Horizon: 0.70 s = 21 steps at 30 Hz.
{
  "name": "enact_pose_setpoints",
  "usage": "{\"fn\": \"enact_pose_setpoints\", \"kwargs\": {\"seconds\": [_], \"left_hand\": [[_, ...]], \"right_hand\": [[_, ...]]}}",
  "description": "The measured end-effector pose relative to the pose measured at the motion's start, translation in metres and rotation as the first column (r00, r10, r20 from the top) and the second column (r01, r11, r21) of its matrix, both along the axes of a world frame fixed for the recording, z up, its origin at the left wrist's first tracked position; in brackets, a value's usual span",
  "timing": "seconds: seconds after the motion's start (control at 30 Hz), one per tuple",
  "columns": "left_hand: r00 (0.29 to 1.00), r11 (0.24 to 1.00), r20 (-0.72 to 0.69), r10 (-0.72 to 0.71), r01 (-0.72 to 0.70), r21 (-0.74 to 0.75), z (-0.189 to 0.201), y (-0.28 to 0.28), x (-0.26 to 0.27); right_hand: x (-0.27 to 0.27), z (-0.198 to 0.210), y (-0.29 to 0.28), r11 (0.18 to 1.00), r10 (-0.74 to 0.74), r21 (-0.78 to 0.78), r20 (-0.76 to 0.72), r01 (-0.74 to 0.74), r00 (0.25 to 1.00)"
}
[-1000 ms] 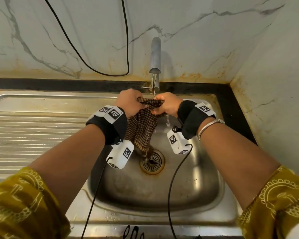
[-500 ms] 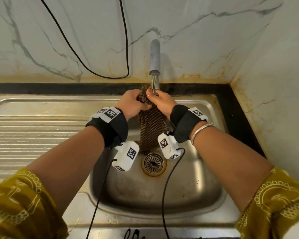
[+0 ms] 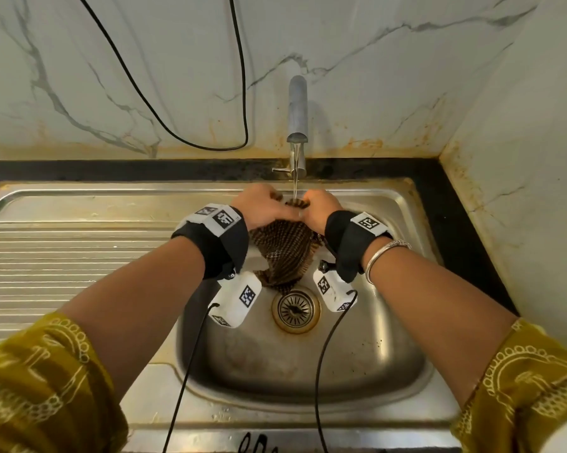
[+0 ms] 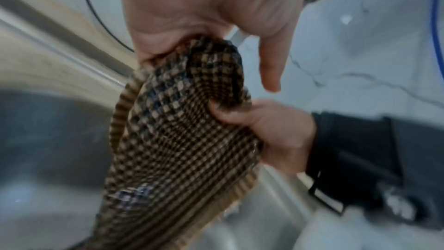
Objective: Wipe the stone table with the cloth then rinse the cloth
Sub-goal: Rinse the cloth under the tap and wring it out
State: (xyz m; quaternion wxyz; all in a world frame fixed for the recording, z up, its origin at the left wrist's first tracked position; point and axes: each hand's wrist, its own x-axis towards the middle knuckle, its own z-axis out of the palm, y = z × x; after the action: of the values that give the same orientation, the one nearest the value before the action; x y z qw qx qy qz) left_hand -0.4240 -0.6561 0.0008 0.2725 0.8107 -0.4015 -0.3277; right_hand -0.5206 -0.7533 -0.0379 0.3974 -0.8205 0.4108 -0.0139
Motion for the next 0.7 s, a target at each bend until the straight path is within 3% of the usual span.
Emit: {"fn": "enact_pose_setpoints", "kwargs": {"seconds": [0.07, 0.2, 0.37, 0.53, 0.7], "left_hand": [[0.979, 0.992, 0.170, -0.110, 0.097, 0.086, -0.005, 0.000, -0.001], [0.980, 1.000, 0.201, 0.015, -0.018, 0.014, -0.011, 0.000, 0.004], [0.948, 1.000, 0.318, -0.016, 0.012, 0.015, -0.014, -0.003, 0.002], [0.942, 0.963, 0.218, 0.254, -0.227, -0.144, -0.010, -0.004, -0.002], [0.941, 0.953, 0.188, 0.282, -0.253, -0.164, -0.009, -0.004, -0.003]], "right_hand": [[0.005, 0.004, 0.003, 1.000, -0.003, -0.022, -0.022, 0.003, 1.000], [0.007, 0.010, 0.005, 0.991, -0.002, 0.134, 0.074, -0.008, 0.997], [0.004, 0.012, 0.002, 0.986, -0.166, 0.004, 0.081, 0.166, 0.983], [0.003, 0.009, 0.005, 0.976, -0.216, -0.007, 0.005, 0.216, 0.976], [-0.005, 0.010, 0.003, 0.905, -0.358, 0.262, 0.041, 0.335, 0.933]]}}
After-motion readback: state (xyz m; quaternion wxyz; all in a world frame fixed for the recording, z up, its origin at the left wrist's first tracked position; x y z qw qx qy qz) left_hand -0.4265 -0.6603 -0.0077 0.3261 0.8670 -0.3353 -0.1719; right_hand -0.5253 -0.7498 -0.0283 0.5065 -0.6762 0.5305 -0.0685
